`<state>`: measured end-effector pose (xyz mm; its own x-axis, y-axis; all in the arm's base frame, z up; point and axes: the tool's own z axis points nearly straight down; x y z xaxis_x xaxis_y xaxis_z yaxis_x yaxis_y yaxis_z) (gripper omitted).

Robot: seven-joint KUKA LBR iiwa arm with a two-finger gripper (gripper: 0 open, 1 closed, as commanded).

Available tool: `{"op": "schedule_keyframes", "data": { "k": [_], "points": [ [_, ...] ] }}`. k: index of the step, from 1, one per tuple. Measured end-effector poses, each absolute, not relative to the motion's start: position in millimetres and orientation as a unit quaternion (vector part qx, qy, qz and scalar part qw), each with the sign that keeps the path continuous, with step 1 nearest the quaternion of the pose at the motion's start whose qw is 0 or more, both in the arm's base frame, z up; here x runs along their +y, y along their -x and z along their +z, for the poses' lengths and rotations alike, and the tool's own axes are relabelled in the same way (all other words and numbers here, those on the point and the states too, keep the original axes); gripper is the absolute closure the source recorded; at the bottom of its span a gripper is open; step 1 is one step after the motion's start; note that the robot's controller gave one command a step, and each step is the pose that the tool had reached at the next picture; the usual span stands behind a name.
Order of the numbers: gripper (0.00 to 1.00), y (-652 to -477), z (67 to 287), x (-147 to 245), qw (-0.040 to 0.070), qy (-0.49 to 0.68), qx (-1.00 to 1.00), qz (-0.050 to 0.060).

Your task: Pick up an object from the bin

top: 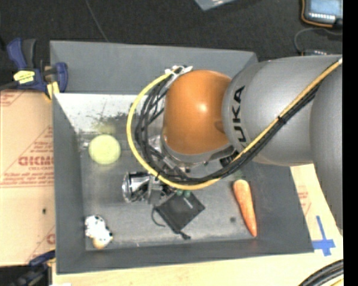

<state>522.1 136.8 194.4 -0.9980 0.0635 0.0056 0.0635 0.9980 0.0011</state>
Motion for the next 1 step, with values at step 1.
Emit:
{"op": "schedule_keyframes", "data": {
  "k": [1],
  "points": [
    [1.00,-524.3,227.9,135.4,-0.002,0.037,-0.999,-0.002]
  ]
}}
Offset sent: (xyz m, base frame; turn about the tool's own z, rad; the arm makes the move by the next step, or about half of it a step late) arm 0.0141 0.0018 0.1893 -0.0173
